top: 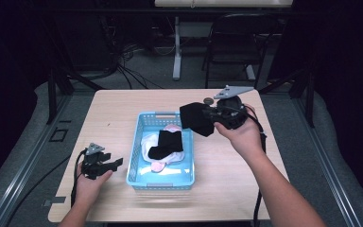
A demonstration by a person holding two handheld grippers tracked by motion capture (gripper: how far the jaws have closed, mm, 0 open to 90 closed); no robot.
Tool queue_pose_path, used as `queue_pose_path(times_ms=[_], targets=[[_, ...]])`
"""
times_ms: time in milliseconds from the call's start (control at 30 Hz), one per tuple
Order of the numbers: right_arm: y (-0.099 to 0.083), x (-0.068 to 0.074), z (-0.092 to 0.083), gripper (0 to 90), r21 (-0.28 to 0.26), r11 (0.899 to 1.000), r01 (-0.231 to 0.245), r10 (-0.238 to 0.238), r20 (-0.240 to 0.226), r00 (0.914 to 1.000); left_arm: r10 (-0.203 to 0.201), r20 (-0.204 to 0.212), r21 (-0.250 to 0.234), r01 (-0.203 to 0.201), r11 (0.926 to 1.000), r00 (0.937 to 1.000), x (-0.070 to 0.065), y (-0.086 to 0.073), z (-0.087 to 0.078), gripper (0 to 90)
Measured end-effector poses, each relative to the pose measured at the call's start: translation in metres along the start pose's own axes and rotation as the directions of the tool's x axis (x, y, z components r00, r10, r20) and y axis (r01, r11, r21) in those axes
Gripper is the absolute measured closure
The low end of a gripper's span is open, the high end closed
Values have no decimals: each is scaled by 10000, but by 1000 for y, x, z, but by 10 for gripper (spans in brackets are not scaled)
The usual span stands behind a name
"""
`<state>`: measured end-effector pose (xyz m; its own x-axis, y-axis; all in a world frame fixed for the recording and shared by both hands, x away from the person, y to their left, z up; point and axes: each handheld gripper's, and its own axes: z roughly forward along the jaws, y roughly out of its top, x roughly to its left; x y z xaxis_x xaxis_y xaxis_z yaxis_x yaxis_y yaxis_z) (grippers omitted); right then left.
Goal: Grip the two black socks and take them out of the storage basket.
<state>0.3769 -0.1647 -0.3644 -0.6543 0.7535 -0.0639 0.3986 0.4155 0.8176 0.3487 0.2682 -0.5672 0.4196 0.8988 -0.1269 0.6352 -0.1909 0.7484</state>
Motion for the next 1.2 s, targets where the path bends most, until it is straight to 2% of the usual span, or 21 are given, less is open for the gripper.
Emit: queue_pose_path(times_ms=[300, 500, 567, 633, 767, 967, 1100, 1200], targets=[[-38, -24, -17, 823, 193, 9976, -659, 645, 644, 9958, 39, -38, 39, -39, 10000, 10000, -1, 0, 1, 380], [-53, -33, -21, 822, 118, 9944, -1046, 1033, 816, 9913, 46, -45, 42, -45, 10000, 10000, -1, -1, 1, 380], [-59, -35, -21, 822, 231, 9951, -963, 937, 968, 9909, 35, -48, 30, -35, 10000, 10000, -1, -1, 1, 380], [-65, -36, -21, 821, 209, 9937, -1101, 1076, 981, 9893, 23, -46, 30, -23, 10000, 10000, -1, -1, 1, 380], [-84, -37, -15, 821, 318, 9885, -1478, 1440, 995, 9846, 30, -43, 38, -29, 10000, 10000, -1, -1, 1, 380], [-111, -38, -4, 820, 622, 9819, -1791, 1715, 1113, 9789, 24, -46, 42, -24, 10000, 10000, -1, -1, 2, 380], [-134, -41, 5, 820, 637, 9706, -2319, 2239, 1128, 9681, 24, -41, 54, -23, 10000, 10000, -1, -1, 2, 380], [-148, -43, 10, 819, 784, 9652, -2496, 2383, 1303, 9624, 28, -35, 70, -27, 10000, 10000, -2, -1, 2, 380]])
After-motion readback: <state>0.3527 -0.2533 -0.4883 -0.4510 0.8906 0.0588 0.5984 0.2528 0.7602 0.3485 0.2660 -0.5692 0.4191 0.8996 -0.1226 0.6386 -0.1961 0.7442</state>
